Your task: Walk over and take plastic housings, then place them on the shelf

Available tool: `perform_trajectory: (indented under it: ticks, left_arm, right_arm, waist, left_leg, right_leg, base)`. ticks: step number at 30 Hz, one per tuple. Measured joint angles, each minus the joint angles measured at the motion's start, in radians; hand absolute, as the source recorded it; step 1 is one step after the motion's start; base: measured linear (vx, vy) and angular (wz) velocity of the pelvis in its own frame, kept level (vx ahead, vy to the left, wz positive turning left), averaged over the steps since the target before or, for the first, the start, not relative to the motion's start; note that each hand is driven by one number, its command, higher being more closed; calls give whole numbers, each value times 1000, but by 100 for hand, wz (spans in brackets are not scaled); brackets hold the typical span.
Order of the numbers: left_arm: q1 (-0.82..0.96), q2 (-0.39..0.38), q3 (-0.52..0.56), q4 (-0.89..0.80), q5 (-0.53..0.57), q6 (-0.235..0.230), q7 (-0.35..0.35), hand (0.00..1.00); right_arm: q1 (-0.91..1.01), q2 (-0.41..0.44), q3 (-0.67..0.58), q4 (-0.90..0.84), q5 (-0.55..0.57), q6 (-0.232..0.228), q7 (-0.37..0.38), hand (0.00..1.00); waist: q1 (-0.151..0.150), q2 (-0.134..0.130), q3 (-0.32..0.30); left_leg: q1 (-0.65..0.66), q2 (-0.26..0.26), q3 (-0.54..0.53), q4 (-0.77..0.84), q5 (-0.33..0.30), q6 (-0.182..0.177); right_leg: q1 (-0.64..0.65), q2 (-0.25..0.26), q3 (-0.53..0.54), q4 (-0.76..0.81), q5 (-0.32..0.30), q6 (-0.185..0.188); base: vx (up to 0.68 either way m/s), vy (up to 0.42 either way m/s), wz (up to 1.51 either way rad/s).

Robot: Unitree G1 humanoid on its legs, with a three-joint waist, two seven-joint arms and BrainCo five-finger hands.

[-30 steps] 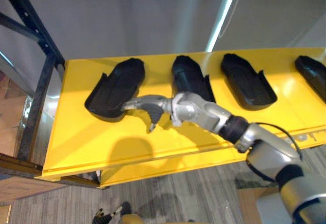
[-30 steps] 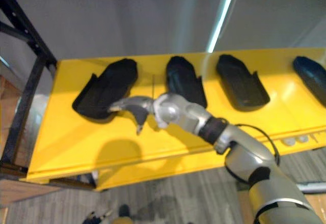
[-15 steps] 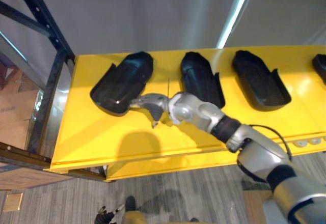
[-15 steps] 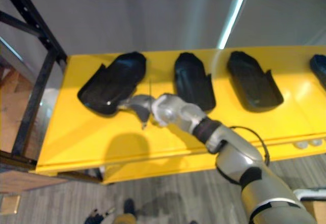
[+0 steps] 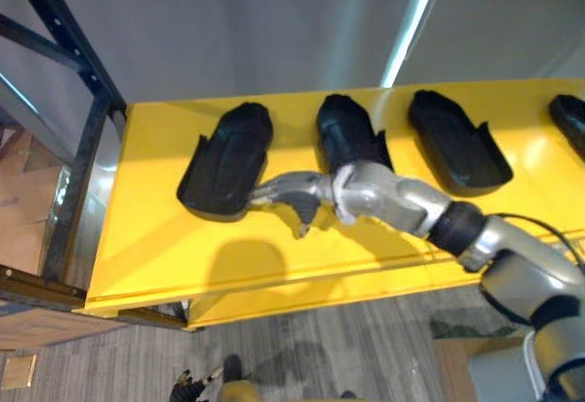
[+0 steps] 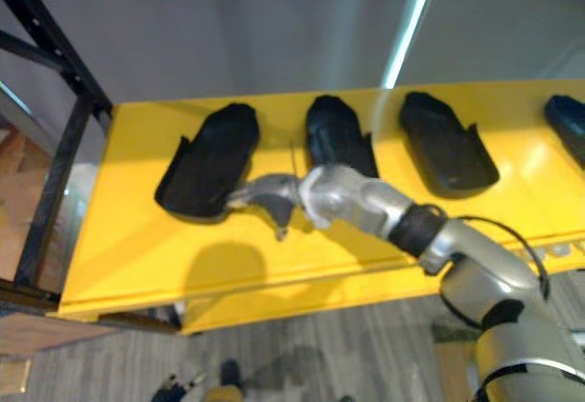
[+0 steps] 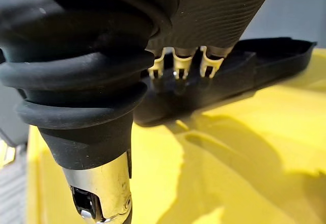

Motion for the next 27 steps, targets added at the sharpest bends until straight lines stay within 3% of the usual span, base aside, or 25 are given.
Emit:
perform_trajectory:
  ticks: [5, 12, 15, 18, 20, 22, 24, 26, 27]
  left_arm:
    - [1, 9, -2, 9, 1, 0, -3, 0]
    - [6, 16, -6, 11, 1, 0, -3, 0]
    - [7, 21, -19, 21, 1, 0, 3, 0]
    - [13, 19, -22, 23, 1, 0, 11, 0]
    - [15, 17, -25, 23, 3, 1, 23, 0]
    - [14, 12, -27, 23, 4, 6, 31, 0]
    - [14, 9, -42, 21, 11, 10, 41, 0]
    - [13, 9, -65, 15, 11, 14, 46, 0]
    - [10, 8, -75, 3, 11, 18, 46, 0]
  right_arm:
    - [0, -93, 1, -93, 67, -11, 17, 0]
    - [30, -128, -32, -140, 80, -34, -14, 0]
    - [106, -124, -143, -187, 27, -49, -96, 0]
    - [188, -99, -331, -237, -90, -66, -218, 0]
    - [254, -7, -546, -250, -215, -59, -339, 0]
    - [267, 99, -677, -245, -277, -27, -411, 0]
    - [255, 316, -882, -192, -321, 58, -551, 0]
    - [224, 417, -978, -122, -320, 115, -626, 0]
    - [180, 468, -1053, -27, -317, 175, -689, 0]
  waist:
    - [-6, -10, 0]
    - [-3, -26, -10]
    - [1, -33, -15]
    - [-2, -32, -14]
    - [-3, -29, -12]
    - [-5, -22, -10]
    - [-7, -9, -14]
    - [-5, -1, -14]
    - [2, 9, -7]
  left_leg:
    - [8, 1, 20, 0, 0, 0]
    - [8, 0, 21, 0, 9, 0]
    - [7, -1, 20, -1, 13, 0]
    - [6, -1, 21, -1, 21, 0]
    - [6, -1, 22, -1, 26, 1]
    - [4, -1, 24, -1, 30, 1]
    - [4, 0, 24, -1, 35, 1]
    - [5, 0, 24, -1, 39, 1]
    - [3, 0, 23, -1, 44, 2]
  right_leg:
    - [-3, 0, 12, 0, -6, 8]
    - [-4, 0, 19, 0, -10, 15]
    - [-4, -1, 20, 0, -13, 18]
    - [-7, -1, 22, 0, -13, 18]
    - [-10, -1, 24, 1, -13, 17]
    - [-18, -1, 28, 6, -13, 17]
    - [-19, -2, 28, 9, -13, 17]
    - [-19, -2, 28, 12, -13, 17]
    - [-19, -2, 27, 14, -13, 17]
  base:
    - [-30, -20, -11]
    - [-33, -13, -1]
    - [-11, -4, 0]
    - [-45, -14, -3]
    - [-47, -14, -5]
    - [-49, -10, -7]
    - [-57, -8, -1]
    - [-66, -6, 3]
    - [-65, -3, 3]
